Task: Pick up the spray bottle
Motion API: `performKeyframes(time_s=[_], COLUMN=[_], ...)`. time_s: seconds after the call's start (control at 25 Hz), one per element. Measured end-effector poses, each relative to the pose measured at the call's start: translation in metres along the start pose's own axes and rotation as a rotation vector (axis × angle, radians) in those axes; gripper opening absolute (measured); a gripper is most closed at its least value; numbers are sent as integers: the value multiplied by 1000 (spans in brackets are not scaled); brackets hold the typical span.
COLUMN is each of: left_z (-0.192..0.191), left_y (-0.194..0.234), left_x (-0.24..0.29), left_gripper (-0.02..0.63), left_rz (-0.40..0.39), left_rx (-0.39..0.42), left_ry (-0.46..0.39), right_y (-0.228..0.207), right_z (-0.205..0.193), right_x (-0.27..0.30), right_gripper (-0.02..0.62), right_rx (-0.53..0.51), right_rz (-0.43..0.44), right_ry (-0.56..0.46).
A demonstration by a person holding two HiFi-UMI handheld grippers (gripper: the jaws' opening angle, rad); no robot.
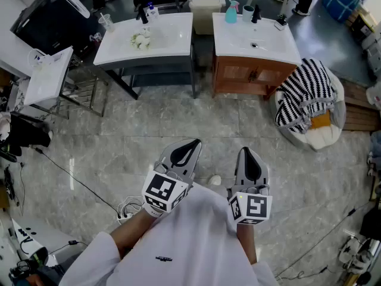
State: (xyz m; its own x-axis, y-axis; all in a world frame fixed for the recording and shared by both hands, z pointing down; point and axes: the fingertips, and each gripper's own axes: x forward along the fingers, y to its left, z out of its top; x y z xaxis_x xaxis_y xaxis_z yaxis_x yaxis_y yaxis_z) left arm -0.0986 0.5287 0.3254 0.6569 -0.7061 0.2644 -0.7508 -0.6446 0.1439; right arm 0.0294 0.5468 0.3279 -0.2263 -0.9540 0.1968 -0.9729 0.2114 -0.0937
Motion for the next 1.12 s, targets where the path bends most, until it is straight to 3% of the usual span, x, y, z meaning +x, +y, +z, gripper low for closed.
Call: performKeyframes(time_s=[0.28, 0.52, 1.12], left_z=[-1, 1, 1], left_y=[34, 73, 163], left_x=[-5, -10, -2], left_gripper=[6, 6, 6], left_rz=[-24, -37, -79], left_rx=[-7, -16, -27], left_ry=[0, 1, 11], right_y=[31, 47, 66], right_z=[-3, 11, 18], right_x=[25, 46, 111], right_gripper=[6, 6, 6], right_rx=[0, 19, 62], right_rz=[-14, -42, -128], right_ry=[18, -35, -63])
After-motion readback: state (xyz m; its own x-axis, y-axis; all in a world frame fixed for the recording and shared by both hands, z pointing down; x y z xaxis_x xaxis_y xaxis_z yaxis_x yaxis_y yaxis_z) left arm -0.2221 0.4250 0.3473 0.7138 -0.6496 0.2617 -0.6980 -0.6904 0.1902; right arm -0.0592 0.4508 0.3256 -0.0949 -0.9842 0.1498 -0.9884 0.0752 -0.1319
